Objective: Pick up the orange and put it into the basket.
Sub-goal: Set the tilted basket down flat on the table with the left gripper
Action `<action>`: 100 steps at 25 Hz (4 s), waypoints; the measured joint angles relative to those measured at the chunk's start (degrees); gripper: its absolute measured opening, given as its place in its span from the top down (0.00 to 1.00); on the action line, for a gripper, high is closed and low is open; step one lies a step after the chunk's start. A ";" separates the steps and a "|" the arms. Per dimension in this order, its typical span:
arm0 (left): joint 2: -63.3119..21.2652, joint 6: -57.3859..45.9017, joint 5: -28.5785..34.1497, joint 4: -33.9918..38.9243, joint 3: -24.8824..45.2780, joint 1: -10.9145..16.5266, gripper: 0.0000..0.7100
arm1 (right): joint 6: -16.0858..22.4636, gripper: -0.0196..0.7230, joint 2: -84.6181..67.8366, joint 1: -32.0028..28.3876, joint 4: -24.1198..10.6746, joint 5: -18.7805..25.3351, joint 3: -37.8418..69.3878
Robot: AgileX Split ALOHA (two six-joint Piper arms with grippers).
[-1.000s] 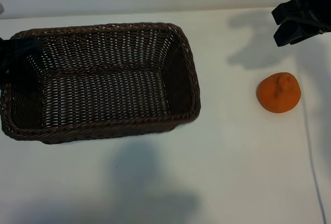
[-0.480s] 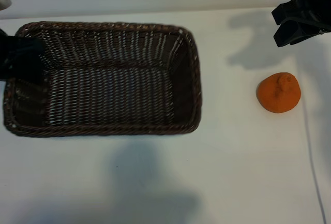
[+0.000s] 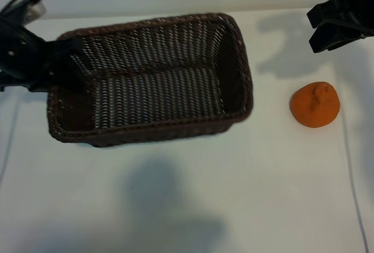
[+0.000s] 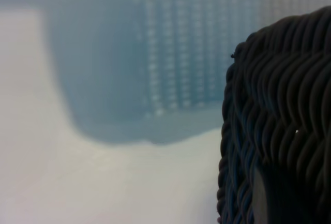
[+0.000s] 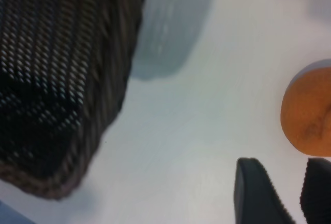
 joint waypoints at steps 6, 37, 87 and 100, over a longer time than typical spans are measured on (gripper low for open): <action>1.81 -0.38 -0.16 -0.05 -3.01 -3.15 0.78 | 0.00 0.63 0.00 0.00 0.00 -0.06 0.00; 14.48 -1.73 -4.60 -0.63 -4.03 -4.06 0.79 | 0.00 0.63 0.00 0.00 0.01 -0.10 0.00; 14.53 0.32 -3.94 -0.68 -5.65 -4.06 0.79 | 0.00 0.63 0.00 0.00 0.01 -0.10 0.00; 14.53 -0.78 -3.70 0.71 -5.65 -4.06 0.79 | 0.00 0.63 0.00 0.00 0.01 -0.10 0.00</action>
